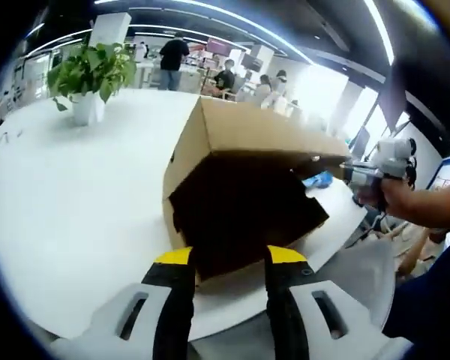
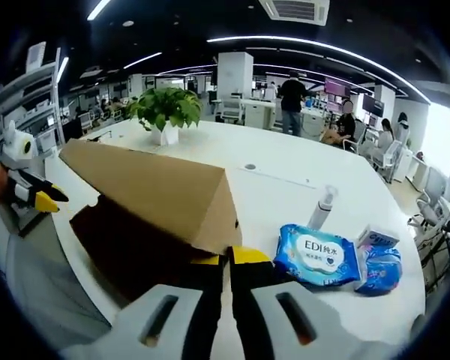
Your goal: Operate the shoe box by opening the lid, removing the specified soft item, and placing it in the target area until the item is outside and the box remains undamaged.
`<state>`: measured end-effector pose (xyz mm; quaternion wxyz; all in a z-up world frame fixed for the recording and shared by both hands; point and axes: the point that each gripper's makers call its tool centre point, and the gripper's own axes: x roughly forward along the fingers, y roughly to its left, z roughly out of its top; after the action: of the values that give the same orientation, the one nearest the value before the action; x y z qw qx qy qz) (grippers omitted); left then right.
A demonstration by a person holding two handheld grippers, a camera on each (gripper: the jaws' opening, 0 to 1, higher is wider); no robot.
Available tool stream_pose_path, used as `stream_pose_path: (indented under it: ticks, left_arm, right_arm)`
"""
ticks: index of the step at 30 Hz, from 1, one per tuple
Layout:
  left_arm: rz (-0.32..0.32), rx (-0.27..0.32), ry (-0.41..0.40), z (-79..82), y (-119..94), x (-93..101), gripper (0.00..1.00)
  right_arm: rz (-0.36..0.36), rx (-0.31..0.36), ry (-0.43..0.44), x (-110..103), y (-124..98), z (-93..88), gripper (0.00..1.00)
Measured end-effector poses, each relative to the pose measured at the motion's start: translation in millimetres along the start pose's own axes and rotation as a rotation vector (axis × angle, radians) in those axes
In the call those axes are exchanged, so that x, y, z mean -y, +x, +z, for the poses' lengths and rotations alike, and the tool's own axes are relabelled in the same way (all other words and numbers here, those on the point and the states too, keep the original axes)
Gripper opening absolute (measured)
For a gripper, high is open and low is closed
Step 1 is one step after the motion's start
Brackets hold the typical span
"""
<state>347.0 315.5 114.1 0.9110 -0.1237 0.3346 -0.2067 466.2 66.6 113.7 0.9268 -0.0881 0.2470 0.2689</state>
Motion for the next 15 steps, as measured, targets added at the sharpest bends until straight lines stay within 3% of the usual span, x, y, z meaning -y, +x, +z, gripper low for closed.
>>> stream_pose_path:
  ticks: [6,15]
  left_arm:
    - [-0.038,0.051,0.032,12.3,-0.8,8.7,0.34]
    - [-0.067,0.036,0.039,4.7,1.7,15.1,0.34]
  right_arm:
    - [0.007,-0.024,0.001,-4.1,-1.8,-13.0,0.02]
    - [0.029,-0.067,-0.004,-8.9,-3.5,-28.4,0.00]
